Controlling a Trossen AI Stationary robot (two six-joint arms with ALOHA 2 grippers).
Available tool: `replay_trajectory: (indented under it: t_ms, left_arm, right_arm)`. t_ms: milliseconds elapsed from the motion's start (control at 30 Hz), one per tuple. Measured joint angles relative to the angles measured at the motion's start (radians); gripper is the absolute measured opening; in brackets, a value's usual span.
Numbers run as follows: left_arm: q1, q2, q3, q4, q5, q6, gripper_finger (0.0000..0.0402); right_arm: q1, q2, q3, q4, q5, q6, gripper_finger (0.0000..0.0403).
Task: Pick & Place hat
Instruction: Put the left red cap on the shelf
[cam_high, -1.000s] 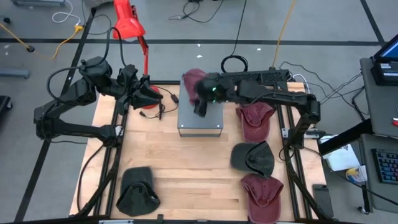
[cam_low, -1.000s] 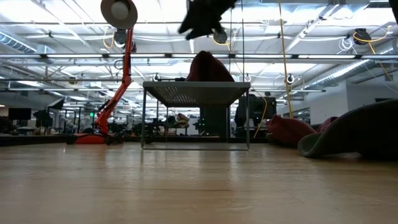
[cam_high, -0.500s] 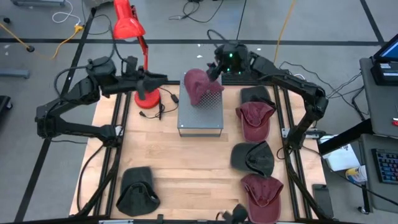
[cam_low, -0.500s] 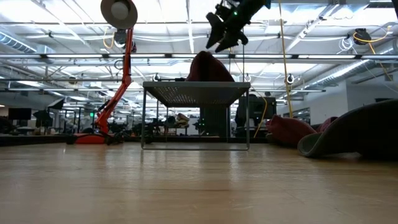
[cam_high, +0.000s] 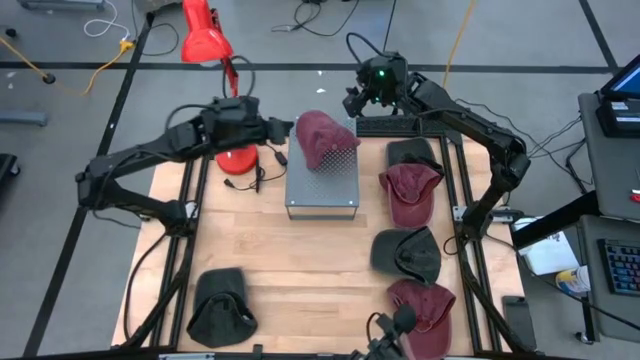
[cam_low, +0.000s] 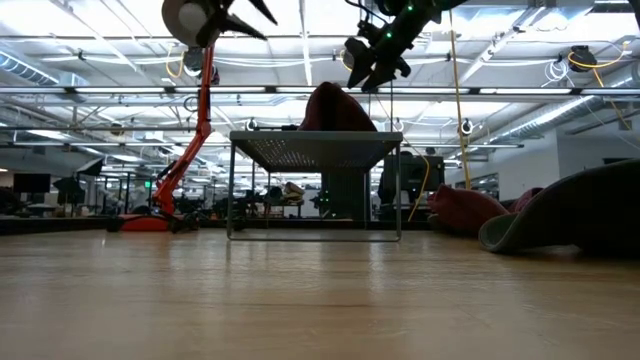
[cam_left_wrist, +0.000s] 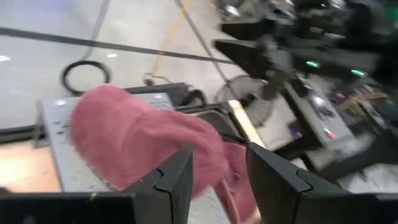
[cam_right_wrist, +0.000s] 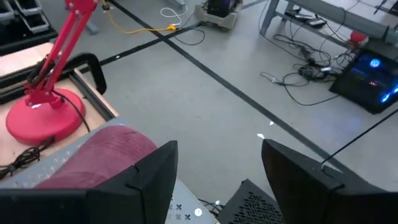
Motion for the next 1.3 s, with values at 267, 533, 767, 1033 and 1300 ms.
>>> replay_trajectory:
  t_ms: [267,533,767,1033,1300]
  left_arm:
    - [-0.043,0.094,0.0,-0.021,-0.235,-0.046,0.0149]
    - [-0.079,0.192,0.0,-0.056,-0.441,-0.033,0.015]
    - [-0.044,0.278,0.0,-0.064,-0.479,-0.082,0.015]
    - [0.009,0.369,0.0,-0.07,-0.472,-0.129,0.0149]
    - [0.056,0.451,0.0,-0.083,-0.333,-0.151,0.0149]
  right_arm:
    - [-0.01,0.0,-0.037,0.047,-0.008,-0.05,0.0226]
    - [-0.01,0.001,-0.179,0.144,-0.033,-0.066,0.0226]
    - [-0.017,0.002,-0.283,0.211,-0.053,-0.088,0.0226]
    - [-0.023,0.002,-0.32,0.251,-0.13,-0.131,0.0226]
    - [-0.023,0.002,-0.32,0.245,-0.155,-0.128,0.0226]
